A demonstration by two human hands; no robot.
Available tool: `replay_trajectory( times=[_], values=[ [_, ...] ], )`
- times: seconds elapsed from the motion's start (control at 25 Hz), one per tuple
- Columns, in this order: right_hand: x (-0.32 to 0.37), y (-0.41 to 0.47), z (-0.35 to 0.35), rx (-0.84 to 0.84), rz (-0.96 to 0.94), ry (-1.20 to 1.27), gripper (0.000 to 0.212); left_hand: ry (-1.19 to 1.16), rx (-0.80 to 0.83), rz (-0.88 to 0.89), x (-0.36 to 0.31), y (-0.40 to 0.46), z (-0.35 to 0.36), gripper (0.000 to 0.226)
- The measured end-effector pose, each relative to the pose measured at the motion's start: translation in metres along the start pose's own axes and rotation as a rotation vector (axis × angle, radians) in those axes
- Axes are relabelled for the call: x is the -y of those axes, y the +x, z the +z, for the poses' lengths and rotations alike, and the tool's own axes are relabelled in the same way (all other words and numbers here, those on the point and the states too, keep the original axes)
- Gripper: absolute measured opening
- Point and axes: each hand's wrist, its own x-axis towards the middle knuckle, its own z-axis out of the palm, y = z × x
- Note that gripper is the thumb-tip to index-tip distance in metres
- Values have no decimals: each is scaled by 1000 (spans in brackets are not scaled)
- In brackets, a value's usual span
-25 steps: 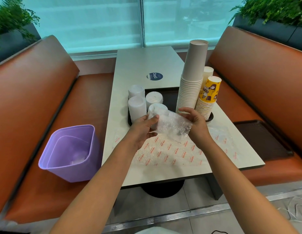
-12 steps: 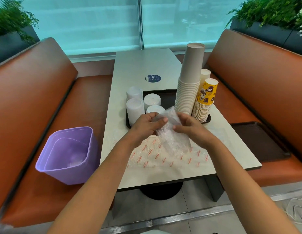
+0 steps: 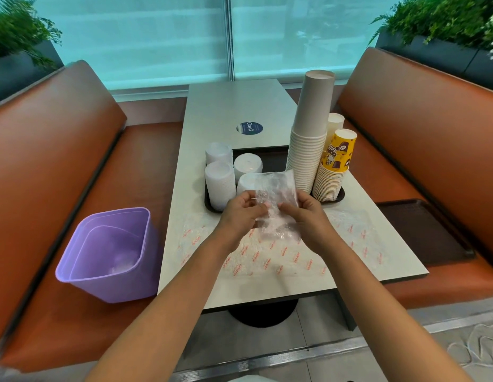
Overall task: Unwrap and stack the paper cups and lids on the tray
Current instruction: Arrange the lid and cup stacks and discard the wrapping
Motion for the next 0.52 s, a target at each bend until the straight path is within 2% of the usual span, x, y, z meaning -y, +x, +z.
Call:
replay_trajectory(
  times=[0.12, 0.28, 0.32, 0.44, 0.52],
  values=[
    [3, 1, 0, -7, 12, 55, 25, -34, -24, 37, -2, 2, 2, 28],
    [7, 0, 4, 19, 21, 148, 24, -60, -48, 100, -3, 1, 4, 28],
    [8, -1, 4, 34, 14, 168, 30, -40, -62, 122, -3, 1, 3, 29],
    [12, -1, 6, 16, -7, 258, 64, 20, -102, 166, -8, -2, 0, 32],
    [12, 0, 7, 5, -36, 274, 69, -82, -51, 138, -12, -5, 2, 31]
  ],
)
